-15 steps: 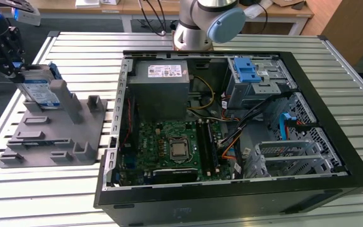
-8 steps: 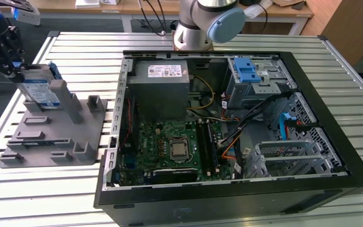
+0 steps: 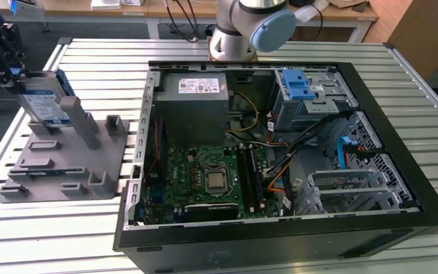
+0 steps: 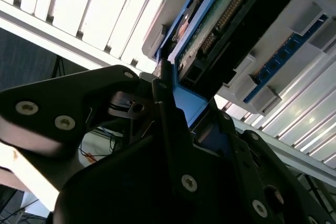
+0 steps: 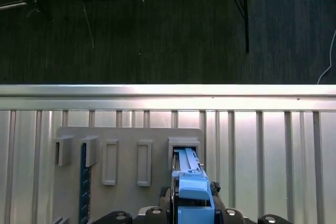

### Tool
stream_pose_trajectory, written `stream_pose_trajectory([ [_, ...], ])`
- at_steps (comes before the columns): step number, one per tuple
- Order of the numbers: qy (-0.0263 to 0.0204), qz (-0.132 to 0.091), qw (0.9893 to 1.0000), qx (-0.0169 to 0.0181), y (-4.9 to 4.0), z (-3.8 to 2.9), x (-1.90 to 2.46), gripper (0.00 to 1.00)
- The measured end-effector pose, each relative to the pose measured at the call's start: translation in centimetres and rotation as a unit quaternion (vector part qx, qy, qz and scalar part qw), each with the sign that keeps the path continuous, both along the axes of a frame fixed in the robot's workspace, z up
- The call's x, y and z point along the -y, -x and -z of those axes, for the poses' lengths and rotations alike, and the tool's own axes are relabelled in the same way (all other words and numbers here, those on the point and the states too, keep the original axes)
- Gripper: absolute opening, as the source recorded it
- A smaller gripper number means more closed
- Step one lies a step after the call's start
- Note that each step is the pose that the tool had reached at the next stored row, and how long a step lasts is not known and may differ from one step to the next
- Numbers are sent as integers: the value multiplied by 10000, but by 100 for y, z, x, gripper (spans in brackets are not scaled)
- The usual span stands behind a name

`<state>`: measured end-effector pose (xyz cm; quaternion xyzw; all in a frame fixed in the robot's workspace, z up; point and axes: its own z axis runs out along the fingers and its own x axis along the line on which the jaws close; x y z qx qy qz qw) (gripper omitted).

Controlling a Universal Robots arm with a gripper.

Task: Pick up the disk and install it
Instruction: 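Pick up the disk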

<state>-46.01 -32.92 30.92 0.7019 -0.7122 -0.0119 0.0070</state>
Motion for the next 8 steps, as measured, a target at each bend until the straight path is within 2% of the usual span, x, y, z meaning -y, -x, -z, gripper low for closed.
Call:
stream_pose_trajectory([
  [8, 1, 0, 10000, 0, 0, -266, 0, 36],
])
